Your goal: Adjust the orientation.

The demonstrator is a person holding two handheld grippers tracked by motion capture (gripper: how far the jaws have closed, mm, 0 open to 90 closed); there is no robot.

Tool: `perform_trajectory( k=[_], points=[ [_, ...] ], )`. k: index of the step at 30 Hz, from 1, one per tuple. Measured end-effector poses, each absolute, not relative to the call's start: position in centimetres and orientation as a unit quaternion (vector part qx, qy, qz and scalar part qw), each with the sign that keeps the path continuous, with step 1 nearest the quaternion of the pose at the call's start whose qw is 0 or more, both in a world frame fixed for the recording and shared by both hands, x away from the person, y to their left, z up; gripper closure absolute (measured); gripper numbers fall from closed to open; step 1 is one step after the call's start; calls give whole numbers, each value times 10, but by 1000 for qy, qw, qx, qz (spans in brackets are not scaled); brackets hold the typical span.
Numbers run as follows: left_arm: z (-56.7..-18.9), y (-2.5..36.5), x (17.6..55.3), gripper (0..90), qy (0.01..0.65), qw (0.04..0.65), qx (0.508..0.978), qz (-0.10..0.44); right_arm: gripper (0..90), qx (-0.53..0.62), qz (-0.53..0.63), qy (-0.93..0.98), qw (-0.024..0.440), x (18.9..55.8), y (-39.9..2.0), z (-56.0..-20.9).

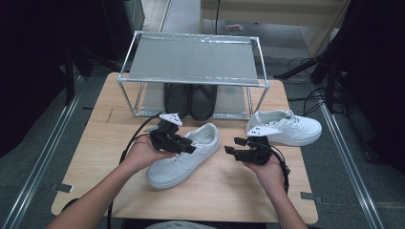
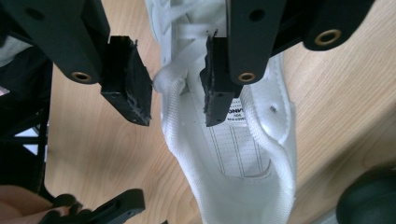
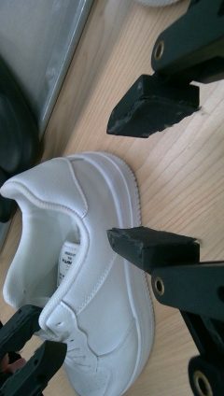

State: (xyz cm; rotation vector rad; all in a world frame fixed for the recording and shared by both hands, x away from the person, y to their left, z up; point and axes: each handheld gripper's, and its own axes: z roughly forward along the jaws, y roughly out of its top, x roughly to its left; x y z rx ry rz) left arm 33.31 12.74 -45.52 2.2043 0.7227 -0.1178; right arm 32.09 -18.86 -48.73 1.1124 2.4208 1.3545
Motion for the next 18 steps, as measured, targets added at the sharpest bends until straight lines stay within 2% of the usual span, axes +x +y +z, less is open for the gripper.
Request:
perform_trajectory(
  k=[6, 12, 14, 18],
  points=[
    [-452, 141, 325, 564, 297, 408, 862, -36, 443, 358, 453, 813, 71, 326, -180, -487],
    [-449, 151, 315, 573, 307, 409, 859, -29, 456, 346, 455, 818, 67, 330, -171, -485],
    [-450, 153, 311, 606, 307, 404, 861, -29, 491, 342, 456, 819, 64, 331, -168, -485],
    [-457, 157, 302, 753, 305, 394, 866, -26, 602, 334, 467, 817, 56, 333, -164, -481]
  ],
)
